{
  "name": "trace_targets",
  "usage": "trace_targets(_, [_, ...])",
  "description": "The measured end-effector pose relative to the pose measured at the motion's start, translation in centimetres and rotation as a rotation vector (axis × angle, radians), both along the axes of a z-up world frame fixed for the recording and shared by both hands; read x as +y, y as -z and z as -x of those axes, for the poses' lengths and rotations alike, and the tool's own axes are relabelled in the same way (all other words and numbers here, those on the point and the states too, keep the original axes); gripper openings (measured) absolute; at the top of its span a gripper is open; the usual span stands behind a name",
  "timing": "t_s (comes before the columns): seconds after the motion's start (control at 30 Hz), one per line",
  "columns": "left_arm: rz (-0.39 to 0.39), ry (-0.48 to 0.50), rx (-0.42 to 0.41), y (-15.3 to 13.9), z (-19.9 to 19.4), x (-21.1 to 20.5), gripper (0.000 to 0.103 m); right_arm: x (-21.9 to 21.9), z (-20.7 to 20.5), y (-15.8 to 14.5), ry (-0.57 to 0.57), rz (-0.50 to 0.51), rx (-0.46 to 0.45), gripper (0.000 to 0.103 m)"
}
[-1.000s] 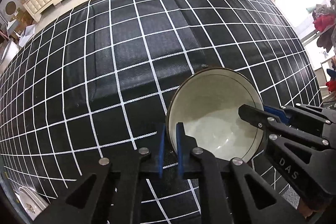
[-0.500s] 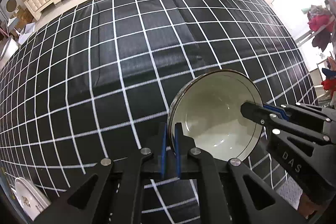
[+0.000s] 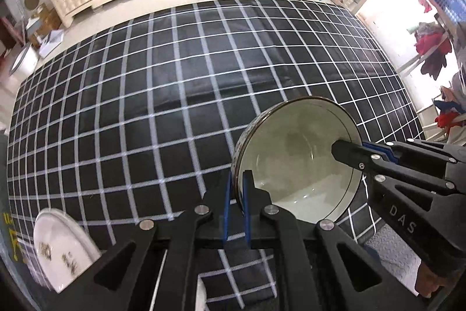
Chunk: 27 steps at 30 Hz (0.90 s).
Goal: Organize plates and bowls
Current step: 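Lift the floral-pattern bowl with both grippers and carry it toward the stack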
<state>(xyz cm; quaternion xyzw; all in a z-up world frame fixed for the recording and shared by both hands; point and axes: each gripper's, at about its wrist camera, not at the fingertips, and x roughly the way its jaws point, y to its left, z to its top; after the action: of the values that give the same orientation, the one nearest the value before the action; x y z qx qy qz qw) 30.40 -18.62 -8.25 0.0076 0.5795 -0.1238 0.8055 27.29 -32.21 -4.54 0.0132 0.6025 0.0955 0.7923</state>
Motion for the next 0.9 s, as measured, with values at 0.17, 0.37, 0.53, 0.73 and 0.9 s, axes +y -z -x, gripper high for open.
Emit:
trace_targets(0.17, [-0.004,-0.024,-0.022,-1.6,2.0,3.6,0.007,2.7,0.6,-0.9,-0.019,-0.009,-0.010,0.009])
trace_targets(0.37, [-0.001,-0.063,-0.042,-3.4,4.4,8.1,0.007,6.3,1.8,-2.3,-0.067,-0.016,-0.030,0.009])
trace_targets(0.53, [-0.013,-0.084,-0.060,-4.0,6.5,11.8,0.007,8.8,2.3,-2.5,-0.098,-0.023,-0.027,0.009])
trace_targets(0.73, [-0.013,-0.107,-0.048,-3.0,9.0,14.6,0.007,11.7,3.4,-1.5,-0.156,-0.013,0.001,0.009])
trace_targets(0.9, [-0.014,-0.113,-0.028,-2.0,10.6,15.6,0.007,13.3,4.3,-0.2,-0.170,-0.001,0.041,0.009])
